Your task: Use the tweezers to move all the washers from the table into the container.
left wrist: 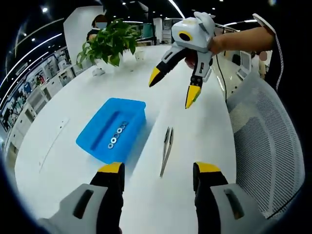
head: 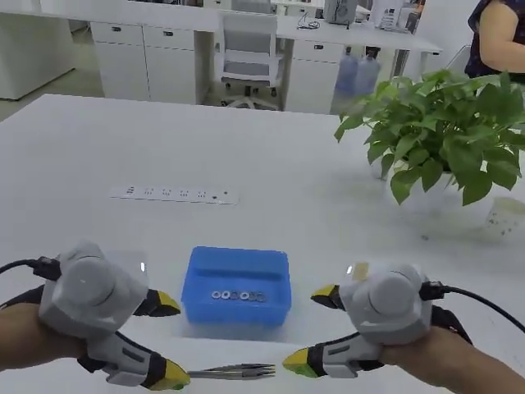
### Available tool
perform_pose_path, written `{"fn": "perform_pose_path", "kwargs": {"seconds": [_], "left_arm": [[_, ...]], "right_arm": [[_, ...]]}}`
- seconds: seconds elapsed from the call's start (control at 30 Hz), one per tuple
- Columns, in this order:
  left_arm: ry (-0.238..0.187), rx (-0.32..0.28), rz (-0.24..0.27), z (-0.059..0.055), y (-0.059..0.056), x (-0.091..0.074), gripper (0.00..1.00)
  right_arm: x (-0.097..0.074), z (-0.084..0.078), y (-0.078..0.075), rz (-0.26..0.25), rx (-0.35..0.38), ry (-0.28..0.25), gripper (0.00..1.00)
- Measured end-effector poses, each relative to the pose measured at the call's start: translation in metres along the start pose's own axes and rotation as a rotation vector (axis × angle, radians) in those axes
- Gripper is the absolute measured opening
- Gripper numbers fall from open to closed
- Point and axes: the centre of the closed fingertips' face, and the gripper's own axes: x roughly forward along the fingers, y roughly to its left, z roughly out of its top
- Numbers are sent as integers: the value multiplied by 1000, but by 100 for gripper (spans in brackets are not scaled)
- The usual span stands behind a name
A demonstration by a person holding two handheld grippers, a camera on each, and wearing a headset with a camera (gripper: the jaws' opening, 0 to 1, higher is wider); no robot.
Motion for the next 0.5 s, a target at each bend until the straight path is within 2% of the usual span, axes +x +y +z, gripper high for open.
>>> {"fn": "perform_pose_path", "kwargs": {"seconds": [0.23,0.33,0.5], "left_arm": [[-31,-17,25,6,1,-1,77],[-52,-40,40,9,2,-2,87],[-108,-56,61,16,3,-8,99]], "right_arm": [[-12,-10,-1,-29,54,-29,84],[-13,-15,-2,-34,74,-32,91],[-18,-16,0,-36,98,-63,99]]}}
